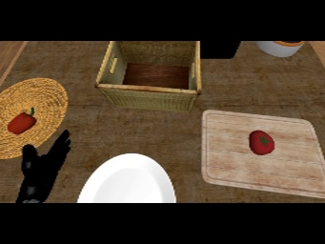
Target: Pick the tomato from the cutting board and place it in the basket
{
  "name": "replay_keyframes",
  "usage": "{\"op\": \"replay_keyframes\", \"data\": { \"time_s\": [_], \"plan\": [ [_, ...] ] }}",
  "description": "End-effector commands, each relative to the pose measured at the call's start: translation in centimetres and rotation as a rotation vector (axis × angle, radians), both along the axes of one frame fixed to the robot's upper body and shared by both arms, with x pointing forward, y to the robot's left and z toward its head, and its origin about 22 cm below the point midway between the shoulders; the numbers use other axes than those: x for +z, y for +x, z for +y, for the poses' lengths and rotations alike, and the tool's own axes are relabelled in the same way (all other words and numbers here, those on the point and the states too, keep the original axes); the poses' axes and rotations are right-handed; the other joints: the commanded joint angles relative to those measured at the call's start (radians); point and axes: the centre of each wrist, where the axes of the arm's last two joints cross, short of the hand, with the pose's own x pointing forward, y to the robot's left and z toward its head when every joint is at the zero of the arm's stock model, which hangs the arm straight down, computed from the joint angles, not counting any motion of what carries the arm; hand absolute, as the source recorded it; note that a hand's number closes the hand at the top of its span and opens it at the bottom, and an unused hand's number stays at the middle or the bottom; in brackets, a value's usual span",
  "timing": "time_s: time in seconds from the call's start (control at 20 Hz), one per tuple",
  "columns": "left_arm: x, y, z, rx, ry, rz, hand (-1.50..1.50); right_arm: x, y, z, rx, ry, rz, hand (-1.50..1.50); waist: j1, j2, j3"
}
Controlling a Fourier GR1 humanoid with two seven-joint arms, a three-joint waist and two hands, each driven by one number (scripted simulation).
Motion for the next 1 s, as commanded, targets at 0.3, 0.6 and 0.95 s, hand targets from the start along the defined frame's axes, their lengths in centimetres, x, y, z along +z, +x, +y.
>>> {"op": "replay_keyframes", "data": {
  "time_s": [0.3,0.6,0.95],
  "plan": [
    [-1.3,-1.2,-1.5,0.019,-0.007,0.102,0.0,-2.1,0.2,-0.1,0.012,0.032,0.037,-1.5,0.0,0.004,-0.006],
    [-1.2,-1.2,0.2,0.021,-0.01,0.085,0.0,-8.6,0.8,1.4,0.023,0.095,0.056,-1.5,0.0,0.005,-0.006],
    [-1.1,-0.3,-0.1,0.003,-0.009,0.093,0.0,-11.2,1.5,2.7,0.011,0.044,0.033,-1.5,0.004,0.005,-0.006]
  ]
}}
